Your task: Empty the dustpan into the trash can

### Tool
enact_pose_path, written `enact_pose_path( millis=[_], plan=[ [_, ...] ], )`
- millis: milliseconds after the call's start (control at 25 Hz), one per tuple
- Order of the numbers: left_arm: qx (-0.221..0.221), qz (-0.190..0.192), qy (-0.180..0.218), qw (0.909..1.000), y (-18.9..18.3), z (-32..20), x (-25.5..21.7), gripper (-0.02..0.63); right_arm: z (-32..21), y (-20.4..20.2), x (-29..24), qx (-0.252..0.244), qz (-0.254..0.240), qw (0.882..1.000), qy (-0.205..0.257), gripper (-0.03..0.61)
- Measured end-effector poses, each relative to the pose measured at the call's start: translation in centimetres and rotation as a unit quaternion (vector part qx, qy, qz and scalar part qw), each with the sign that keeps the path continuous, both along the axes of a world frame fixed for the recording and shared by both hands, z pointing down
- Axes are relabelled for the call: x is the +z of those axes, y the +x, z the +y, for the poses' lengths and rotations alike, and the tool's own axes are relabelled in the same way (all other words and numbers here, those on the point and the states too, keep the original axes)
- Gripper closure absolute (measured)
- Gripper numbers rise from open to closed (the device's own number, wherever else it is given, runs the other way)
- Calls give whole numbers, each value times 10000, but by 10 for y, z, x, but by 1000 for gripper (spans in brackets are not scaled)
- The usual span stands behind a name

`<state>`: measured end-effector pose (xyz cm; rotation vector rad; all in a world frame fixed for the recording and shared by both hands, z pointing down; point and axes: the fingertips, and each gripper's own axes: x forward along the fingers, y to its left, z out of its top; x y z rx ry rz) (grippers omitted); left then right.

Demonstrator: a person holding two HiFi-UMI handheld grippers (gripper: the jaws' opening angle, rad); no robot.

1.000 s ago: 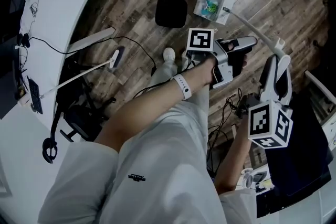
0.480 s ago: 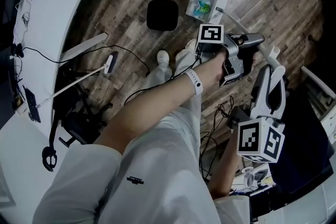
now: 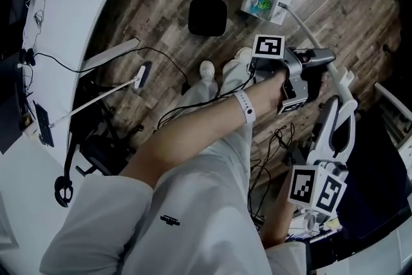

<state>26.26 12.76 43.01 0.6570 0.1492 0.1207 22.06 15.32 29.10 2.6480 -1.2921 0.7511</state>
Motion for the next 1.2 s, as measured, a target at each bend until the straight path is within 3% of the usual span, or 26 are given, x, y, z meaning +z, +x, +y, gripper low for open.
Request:
enact_pose_path(
  millis=[440, 720, 1200],
  plan=[
    [-176, 67, 447, 9988, -19, -3, -27, 456, 12, -19, -24, -391, 91, 9986, 339, 453],
    [-471, 318, 514, 9971, -76, 3, -82, 460, 25, -83, -72, -861, 361, 9944, 490, 451],
    [-869, 370, 519, 9942, -137, -12, -104, 468, 19, -141, -91, -1714, 525, 9819, 610, 451]
  ],
)
